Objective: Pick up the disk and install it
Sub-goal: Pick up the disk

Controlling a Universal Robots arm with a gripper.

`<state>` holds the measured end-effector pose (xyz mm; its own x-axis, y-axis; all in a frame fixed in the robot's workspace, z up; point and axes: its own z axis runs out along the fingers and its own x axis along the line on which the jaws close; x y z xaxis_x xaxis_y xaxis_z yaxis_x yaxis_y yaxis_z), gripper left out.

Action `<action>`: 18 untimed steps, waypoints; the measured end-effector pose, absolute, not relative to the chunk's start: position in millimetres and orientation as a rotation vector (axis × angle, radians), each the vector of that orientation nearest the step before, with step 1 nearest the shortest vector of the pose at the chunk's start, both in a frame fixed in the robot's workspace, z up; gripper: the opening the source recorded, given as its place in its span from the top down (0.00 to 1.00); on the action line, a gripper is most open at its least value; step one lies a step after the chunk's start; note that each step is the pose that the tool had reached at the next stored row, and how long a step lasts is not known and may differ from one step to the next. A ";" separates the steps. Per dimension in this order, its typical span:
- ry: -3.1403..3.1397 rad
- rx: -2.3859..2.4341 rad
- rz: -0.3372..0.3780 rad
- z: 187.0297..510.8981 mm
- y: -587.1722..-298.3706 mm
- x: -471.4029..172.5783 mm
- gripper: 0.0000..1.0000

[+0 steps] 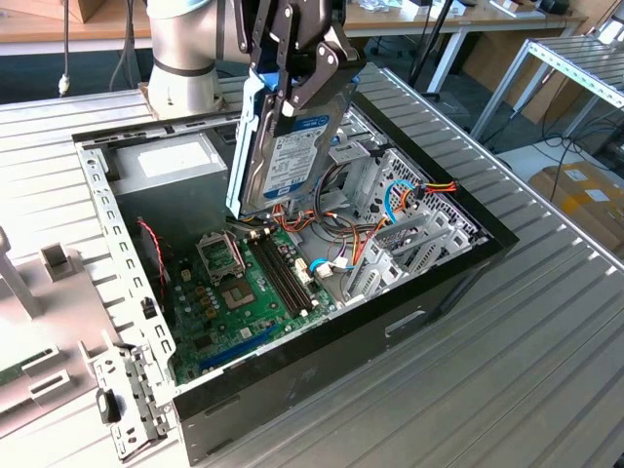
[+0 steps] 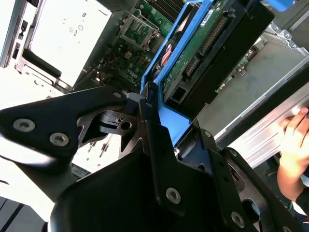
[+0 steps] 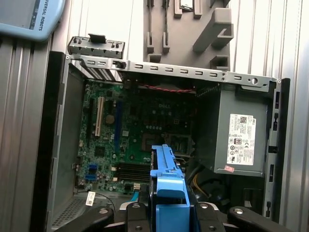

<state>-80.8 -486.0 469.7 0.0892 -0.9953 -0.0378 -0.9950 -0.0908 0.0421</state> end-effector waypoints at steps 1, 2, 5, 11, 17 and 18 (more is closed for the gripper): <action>-2.114 2.314 -0.088 469.7 -486.8 -80.8 0.63; -2.114 2.314 -0.088 469.7 -488.1 -80.7 0.63; -2.114 2.314 -0.088 469.7 -490.7 -80.7 0.63; -2.114 2.314 -0.088 469.7 -496.8 -80.8 0.63; -2.114 2.314 -0.088 469.7 -501.9 -80.8 0.63; -2.114 2.314 -0.088 469.6 -503.4 -80.8 0.63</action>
